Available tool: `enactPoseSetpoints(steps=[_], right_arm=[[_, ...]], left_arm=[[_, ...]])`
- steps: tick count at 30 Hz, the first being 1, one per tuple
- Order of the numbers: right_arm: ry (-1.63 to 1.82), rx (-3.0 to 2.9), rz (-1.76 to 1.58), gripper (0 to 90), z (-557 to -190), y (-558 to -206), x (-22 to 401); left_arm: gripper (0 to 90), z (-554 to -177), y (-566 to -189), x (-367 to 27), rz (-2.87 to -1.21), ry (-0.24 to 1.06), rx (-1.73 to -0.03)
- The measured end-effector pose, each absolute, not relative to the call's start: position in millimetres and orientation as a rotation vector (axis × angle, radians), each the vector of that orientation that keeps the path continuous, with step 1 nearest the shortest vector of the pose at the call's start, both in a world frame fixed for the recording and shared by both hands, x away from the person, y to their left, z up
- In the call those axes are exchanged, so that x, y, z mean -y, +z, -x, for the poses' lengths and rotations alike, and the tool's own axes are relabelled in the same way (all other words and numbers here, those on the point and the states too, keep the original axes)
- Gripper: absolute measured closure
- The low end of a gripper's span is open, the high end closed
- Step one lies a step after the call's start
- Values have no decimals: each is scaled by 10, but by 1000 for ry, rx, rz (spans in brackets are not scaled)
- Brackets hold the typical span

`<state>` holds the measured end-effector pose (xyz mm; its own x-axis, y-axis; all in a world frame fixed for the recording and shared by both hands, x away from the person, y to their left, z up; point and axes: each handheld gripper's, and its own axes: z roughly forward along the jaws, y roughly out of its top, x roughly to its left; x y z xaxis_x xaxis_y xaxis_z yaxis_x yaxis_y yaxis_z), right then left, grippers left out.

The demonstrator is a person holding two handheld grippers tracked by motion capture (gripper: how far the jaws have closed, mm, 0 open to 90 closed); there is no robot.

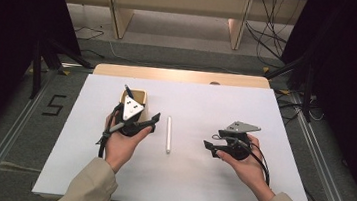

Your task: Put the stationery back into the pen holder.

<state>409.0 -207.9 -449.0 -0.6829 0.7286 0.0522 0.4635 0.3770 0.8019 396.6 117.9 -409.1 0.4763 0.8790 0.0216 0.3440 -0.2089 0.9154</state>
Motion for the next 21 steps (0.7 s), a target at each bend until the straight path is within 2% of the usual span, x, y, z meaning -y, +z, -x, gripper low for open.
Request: enactPoseSetpoints(steps=[10, 14, 21], right_arm=[[1195, -2338, -1065, 287, -4094, -4508, 2071], [1194, -2339, -1066, 289, -4095, -4508, 2072], [1186, -2347, -1065, 289, -4099, -4517, 2067]], left_arm=[[351, -3974, -4353, -999, -1881, 587, -1128], [319, -3995, -4380, -920, -1904, 599, -1153], [325, -4074, -4437, -794, -1938, 562, -1240]])
